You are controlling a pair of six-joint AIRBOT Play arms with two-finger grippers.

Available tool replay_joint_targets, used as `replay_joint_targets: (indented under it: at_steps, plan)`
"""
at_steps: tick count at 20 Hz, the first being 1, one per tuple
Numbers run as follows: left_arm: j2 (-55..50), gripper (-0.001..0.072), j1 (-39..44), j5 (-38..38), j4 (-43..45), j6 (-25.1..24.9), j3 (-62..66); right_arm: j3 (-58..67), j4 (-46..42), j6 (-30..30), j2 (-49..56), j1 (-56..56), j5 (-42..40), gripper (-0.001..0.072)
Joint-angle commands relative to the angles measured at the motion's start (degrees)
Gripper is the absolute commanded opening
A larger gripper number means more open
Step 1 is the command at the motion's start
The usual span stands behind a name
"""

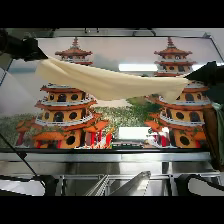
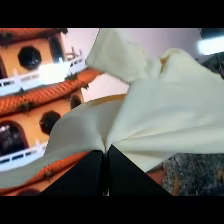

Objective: Fold the shirts.

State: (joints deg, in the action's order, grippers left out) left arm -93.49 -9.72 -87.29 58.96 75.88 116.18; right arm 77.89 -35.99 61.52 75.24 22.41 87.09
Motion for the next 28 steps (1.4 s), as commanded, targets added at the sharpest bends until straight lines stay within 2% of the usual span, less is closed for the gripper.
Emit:
replay_joint_targets:
  at_steps: [1, 3, 5, 9, 11, 15, 17, 18, 20, 21, 22, 23, 24, 28]
  plan:
    - [1.9, 0.0018, -1.2, -2.6, -2.4, -0.9, 1.1, -1.8, -2.8, 1.6, -5.4, -3.9, 4.0, 0.0022]
    - [3.0, 0.0014, -1.7, -3.4, -4.5, -0.9, 1.1, -1.8, -2.8, 1.5, -7.9, -5.6, 7.0, 0.0022]
    - [6.7, 0.0014, -2.0, -0.7, -4.6, -2.7, 1.1, -1.8, -2.8, 1.4, -12.3, -6.0, 6.6, 0.0022]
    - [15.7, 0.0018, -2.0, 4.4, 2.6, -5.8, 1.1, -1.8, -4.2, -0.2, -22.3, -6.0, -3.4, 0.0023]
    - [17.1, 0.0019, -2.0, 6.5, 4.1, -8.7, 1.1, -1.9, -5.2, 0.2, -24.0, -6.0, -6.1, 0.0023]
    - [10.2, 0.0021, -0.2, -2.4, 4.1, -8.9, 1.1, -9.2, -5.4, 1.5, -21.0, -8.4, -6.3, 0.0023]
    - [3.4, 0.0021, 1.2, -6.2, 4.5, -8.9, 1.0, -16.6, -5.6, 1.3, -18.4, -10.7, -9.9, 0.0023]
    - [0.5, 0.0019, 1.6, -6.1, 4.5, -9.0, 0.3, -20.0, -5.9, 1.2, -17.0, -11.7, -12.9, 0.0023]
    - [-4.4, 0.0015, 1.9, -1.0, 4.5, -9.1, -3.6, -26.3, -7.2, 1.2, -13.4, -13.2, -19.9, 0.0024]
    - [-6.6, 0.0089, 1.9, 0.8, 4.5, -9.0, -4.9, -28.1, -7.7, 1.1, -11.3, -13.5, -22.1, 0.0059]
    - [-8.9, 0.0442, 1.4, 1.4, 4.5, -9.0, -5.4, -28.9, -8.1, 1.0, -9.0, -13.4, -22.8, 0.0304]
    - [-11.0, 0.072, 0.6, 0.7, 4.5, -7.4, -4.8, -28.8, -8.2, 1.1, -6.6, -13.3, -22.5, 0.0585]
    - [-12.8, 0.0716, -0.4, -1.6, 4.3, -5.5, -3.7, -28.8, -8.4, 1.0, -5.1, -12.7, -22.2, 0.0639]
    - [-14.3, 0.0705, -4.2, -11.5, 2.7, -3.2, -6.5, -25.9, -14.8, 1.1, -4.0, -6.9, -22.8, 0.0638]
